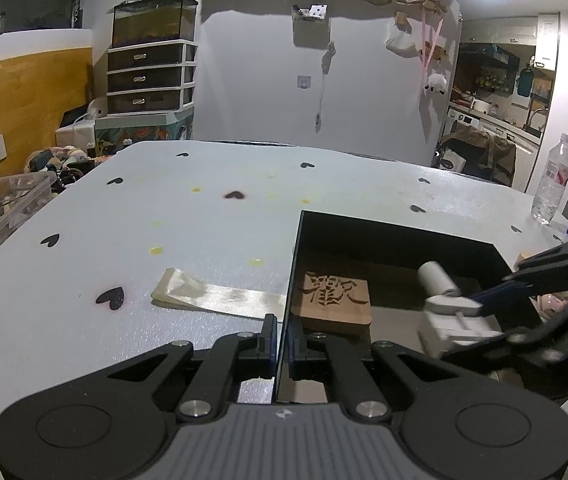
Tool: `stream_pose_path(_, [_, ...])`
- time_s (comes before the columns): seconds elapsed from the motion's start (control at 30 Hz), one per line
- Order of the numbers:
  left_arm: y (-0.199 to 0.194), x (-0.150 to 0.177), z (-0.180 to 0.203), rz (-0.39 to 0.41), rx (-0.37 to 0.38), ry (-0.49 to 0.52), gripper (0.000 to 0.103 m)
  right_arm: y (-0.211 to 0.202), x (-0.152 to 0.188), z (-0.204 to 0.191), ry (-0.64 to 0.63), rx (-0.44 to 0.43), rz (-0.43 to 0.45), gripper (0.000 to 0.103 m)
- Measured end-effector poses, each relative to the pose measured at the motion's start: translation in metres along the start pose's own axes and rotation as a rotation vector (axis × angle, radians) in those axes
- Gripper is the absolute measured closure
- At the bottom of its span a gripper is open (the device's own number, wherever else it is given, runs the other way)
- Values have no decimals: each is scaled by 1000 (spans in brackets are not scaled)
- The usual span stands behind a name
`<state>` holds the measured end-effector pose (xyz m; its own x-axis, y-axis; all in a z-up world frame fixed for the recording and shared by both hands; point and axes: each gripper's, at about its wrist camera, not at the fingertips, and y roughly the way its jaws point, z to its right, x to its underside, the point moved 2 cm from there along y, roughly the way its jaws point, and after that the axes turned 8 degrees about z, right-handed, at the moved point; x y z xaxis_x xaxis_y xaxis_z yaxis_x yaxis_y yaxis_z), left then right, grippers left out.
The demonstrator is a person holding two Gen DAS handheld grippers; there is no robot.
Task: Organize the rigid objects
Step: 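Lower the grey watch-band tool into the box beside the stamp, release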
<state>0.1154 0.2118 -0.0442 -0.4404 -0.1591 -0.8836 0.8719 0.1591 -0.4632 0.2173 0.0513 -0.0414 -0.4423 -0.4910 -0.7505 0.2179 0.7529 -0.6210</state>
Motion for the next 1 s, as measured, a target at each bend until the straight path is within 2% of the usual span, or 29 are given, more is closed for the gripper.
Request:
stream_pose_path(0.17, [0,1,-2,4,12,-7,99,20,-2,5,113,53,-40,38])
stream_pose_path(0.27, [0,2,-3,6,19,-9,99,28,-2,6,161,120,-58,38])
stream_pose_path(0.43, [0,2,-4,9,27,-10,99,24,-5,3,265,206,-19,38])
stream_pose_path(0.6, [1,3,-7,13,33,-14,99,26,-5,3,421,251,-30,38])
stream_pose_path(0.77, [1,3,-8,14,36,-16,99,26,-10,13,600,366,33,37])
stream_pose_path(0.87, [1,3,-9,17,42,-19,99,28,-14,16,631,438,57,37])
stream_pose_path(0.93, [0,3,-8,19,44,-18,99,30,-15,17,651,447,54,31])
stream_pose_path(1.0, [1,3,-8,19,46,-21,99,31,-18,17,651,407,45,26])
